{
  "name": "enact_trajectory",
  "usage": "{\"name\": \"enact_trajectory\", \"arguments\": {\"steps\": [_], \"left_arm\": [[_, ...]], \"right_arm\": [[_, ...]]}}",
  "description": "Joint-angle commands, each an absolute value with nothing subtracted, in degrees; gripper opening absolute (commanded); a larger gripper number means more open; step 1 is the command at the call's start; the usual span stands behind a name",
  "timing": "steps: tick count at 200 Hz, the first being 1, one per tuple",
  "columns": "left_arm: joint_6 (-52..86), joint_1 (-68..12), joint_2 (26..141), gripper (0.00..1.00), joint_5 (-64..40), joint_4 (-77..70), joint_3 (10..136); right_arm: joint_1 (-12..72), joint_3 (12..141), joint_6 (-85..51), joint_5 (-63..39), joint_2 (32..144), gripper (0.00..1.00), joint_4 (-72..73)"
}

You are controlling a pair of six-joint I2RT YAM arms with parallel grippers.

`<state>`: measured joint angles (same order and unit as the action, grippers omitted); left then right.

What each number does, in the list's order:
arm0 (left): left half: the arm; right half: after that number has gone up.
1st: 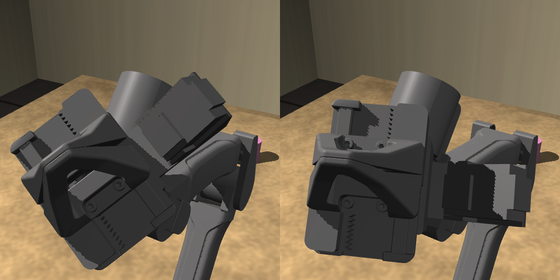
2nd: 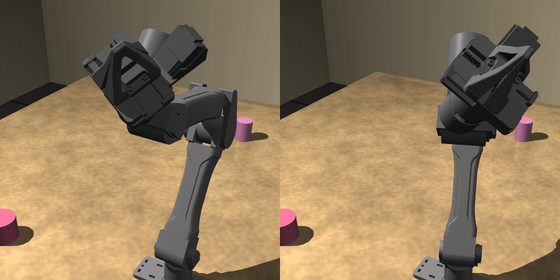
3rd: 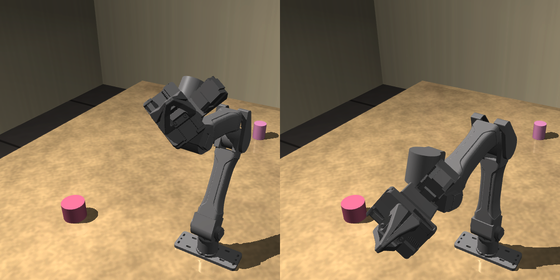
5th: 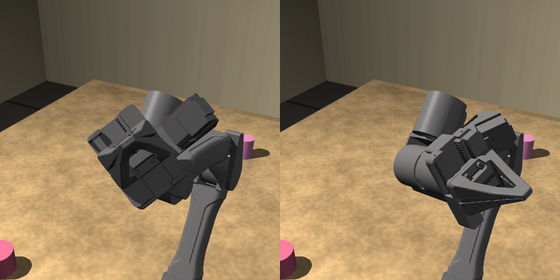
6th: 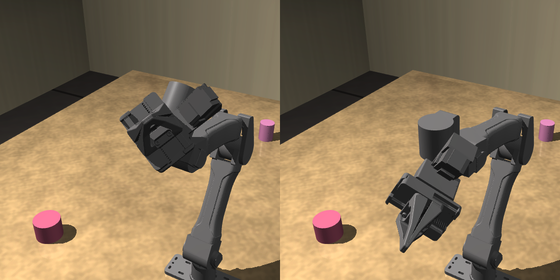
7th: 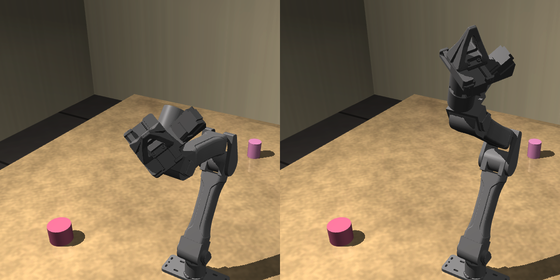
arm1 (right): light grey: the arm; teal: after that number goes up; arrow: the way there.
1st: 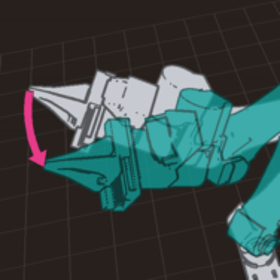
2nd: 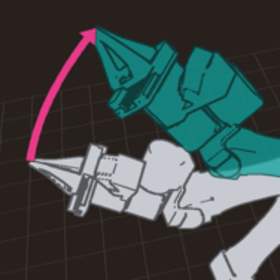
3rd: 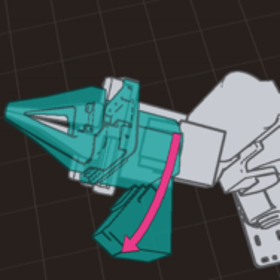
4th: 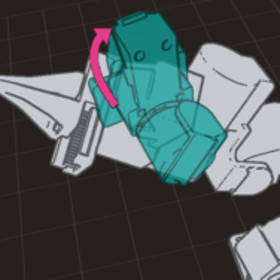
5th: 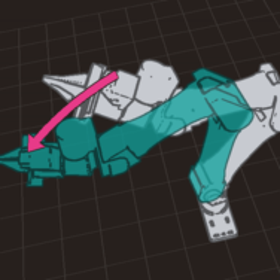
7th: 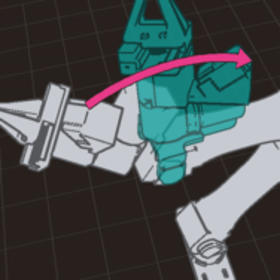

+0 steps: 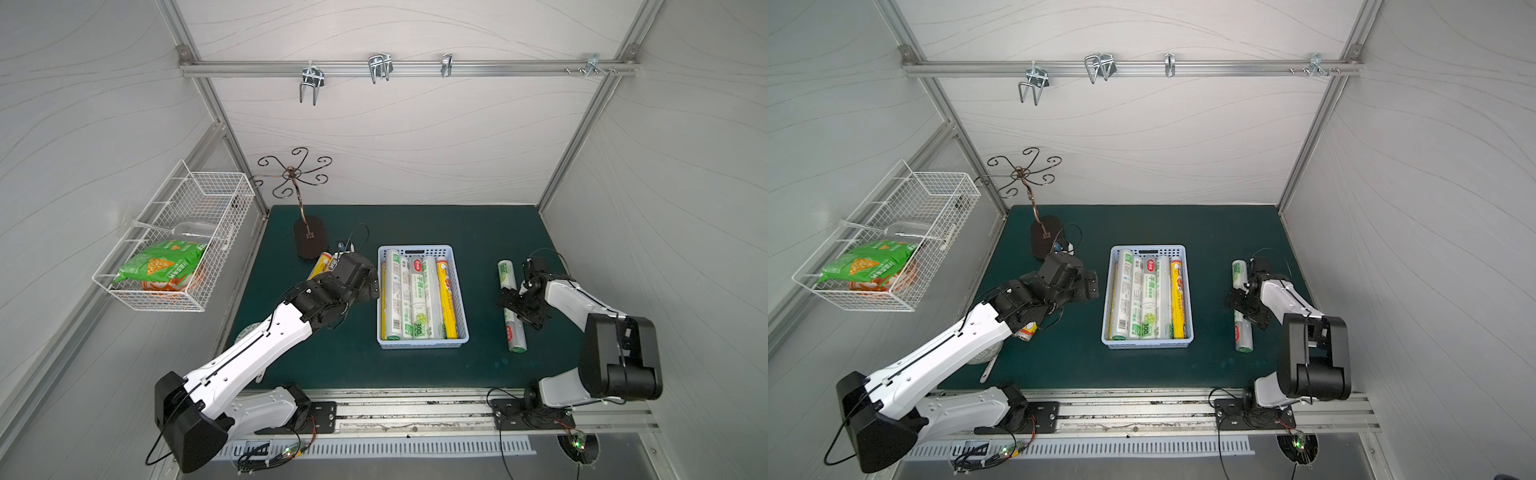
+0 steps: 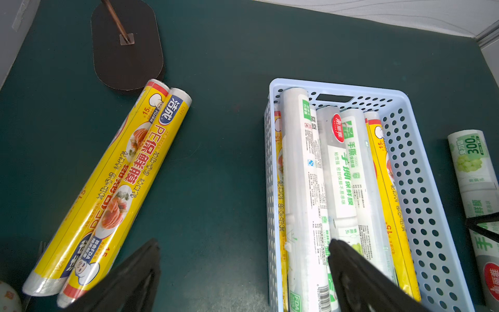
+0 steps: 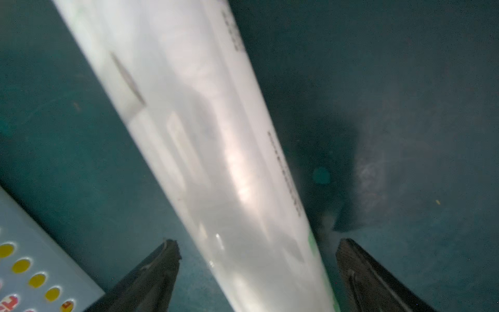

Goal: Put the plastic wrap into the basket
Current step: Pick up the plastic wrap from the center of the board.

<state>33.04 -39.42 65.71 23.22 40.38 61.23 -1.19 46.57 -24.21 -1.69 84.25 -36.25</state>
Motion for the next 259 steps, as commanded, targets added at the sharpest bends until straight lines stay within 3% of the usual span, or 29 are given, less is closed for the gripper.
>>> {"name": "enact_trajectory", "arguments": {"steps": [1,67,100,161,259], "left_arm": [[32.4,-39.3,65.3,0.99,22.7,38.1,61.5],[32.4,-39.2,65.7,0.99,21.9,37.4,61.9],[32.2,-39.2,66.2,0.99,21.8,37.5,62.3],[31.8,-39.1,66.4,0.99,21.6,37.2,62.3],[31.8,-38.9,65.5,0.99,21.6,37.4,61.7]], "right_arm": [[-0.8,47.5,-23.6,-5.5,85.6,0.94,-35.5],[0.9,48.7,-23.8,-9.2,88.9,0.78,-33.7],[0.9,49.2,-23.5,-11.9,89.8,0.6,-32.6],[1.0,50.3,-23.0,-15.2,90.1,0.36,-33.7],[3.7,57.1,-22.2,-14.4,79.2,0.22,-43.9]]}}
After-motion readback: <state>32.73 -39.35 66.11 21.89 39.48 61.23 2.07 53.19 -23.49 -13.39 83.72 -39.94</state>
